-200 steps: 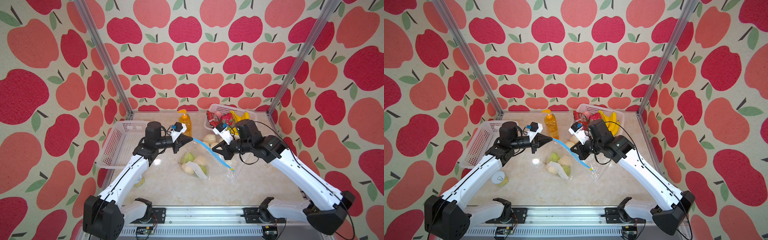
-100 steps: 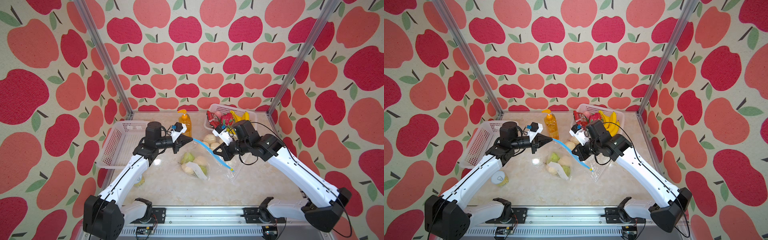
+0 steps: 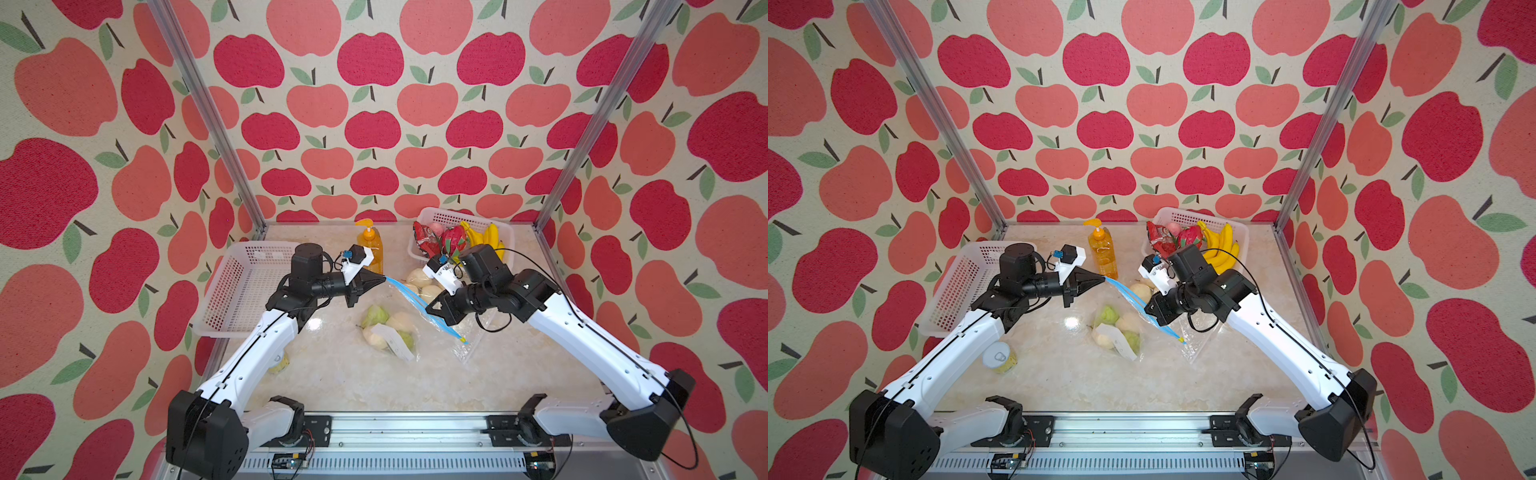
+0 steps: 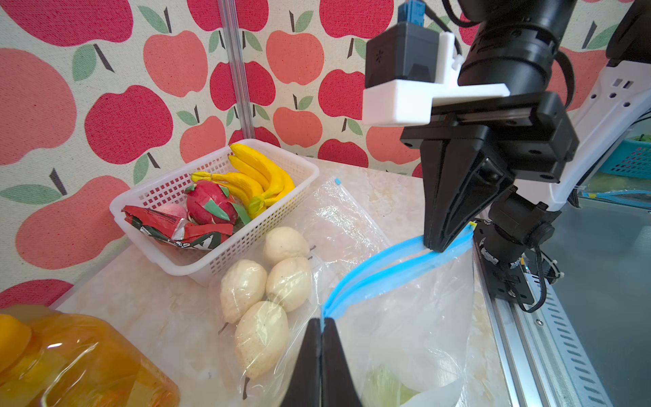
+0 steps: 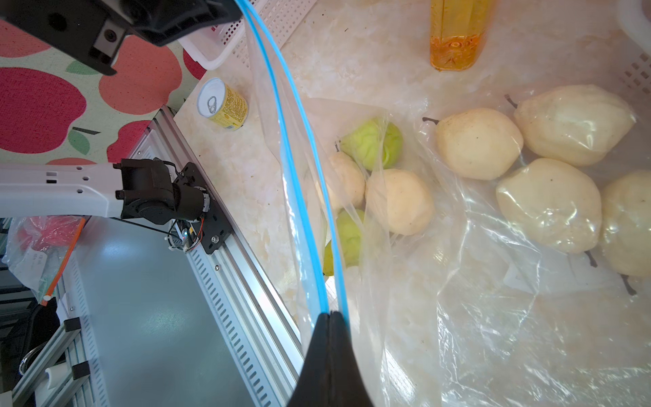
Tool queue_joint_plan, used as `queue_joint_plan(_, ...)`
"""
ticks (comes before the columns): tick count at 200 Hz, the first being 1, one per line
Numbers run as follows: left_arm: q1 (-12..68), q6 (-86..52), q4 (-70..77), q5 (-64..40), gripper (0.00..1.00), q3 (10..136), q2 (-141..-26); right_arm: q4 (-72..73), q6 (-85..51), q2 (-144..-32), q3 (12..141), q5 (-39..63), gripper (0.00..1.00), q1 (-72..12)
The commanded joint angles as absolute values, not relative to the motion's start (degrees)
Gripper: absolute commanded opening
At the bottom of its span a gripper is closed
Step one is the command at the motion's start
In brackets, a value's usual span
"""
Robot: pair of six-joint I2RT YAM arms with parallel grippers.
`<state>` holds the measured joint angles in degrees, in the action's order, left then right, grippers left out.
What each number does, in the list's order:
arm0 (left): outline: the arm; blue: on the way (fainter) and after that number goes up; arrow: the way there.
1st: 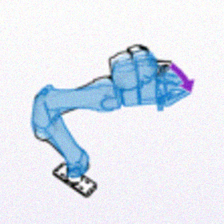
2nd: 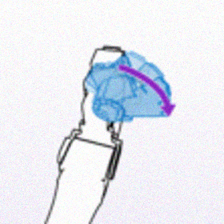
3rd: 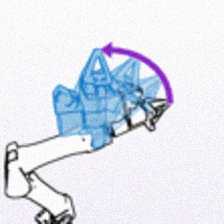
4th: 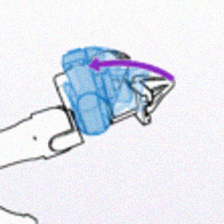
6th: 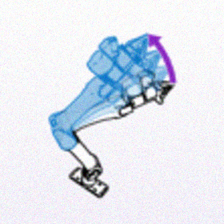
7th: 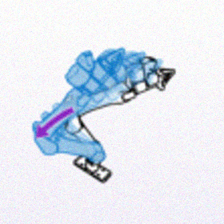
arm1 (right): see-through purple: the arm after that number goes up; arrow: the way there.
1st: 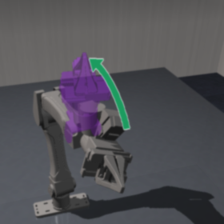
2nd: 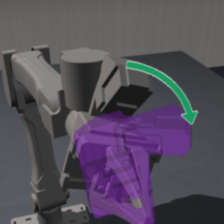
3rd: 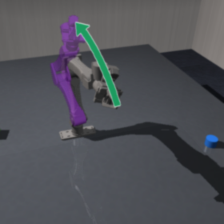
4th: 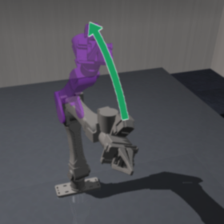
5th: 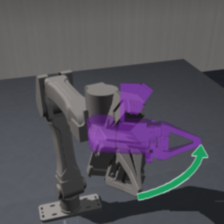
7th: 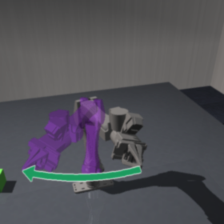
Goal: Open the zip-top bag and take out the pear
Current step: Open the zipper of the food storage bag at the center of the board.
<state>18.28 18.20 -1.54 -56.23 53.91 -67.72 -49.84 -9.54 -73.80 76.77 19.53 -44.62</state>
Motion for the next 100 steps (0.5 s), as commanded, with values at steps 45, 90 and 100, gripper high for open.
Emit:
queue_joint_plan(45,18.6,19.8,-2.5,-57.4,0.00,55.1,-67.2,-51.6,-12.0,-74.2,76.7,17.5,0.00,-43.8)
queue_joint_plan(90,18.5,19.9,-2.5,-57.6,0.00,55.0,-67.1,-51.4,-13.7,-74.6,77.1,15.8,0.00,-43.0)
queue_joint_plan(100,18.6,19.9,-2.5,-57.6,0.00,55.0,-67.0,-51.8,-14.1,-75.1,77.3,15.2,0.00,-42.7)
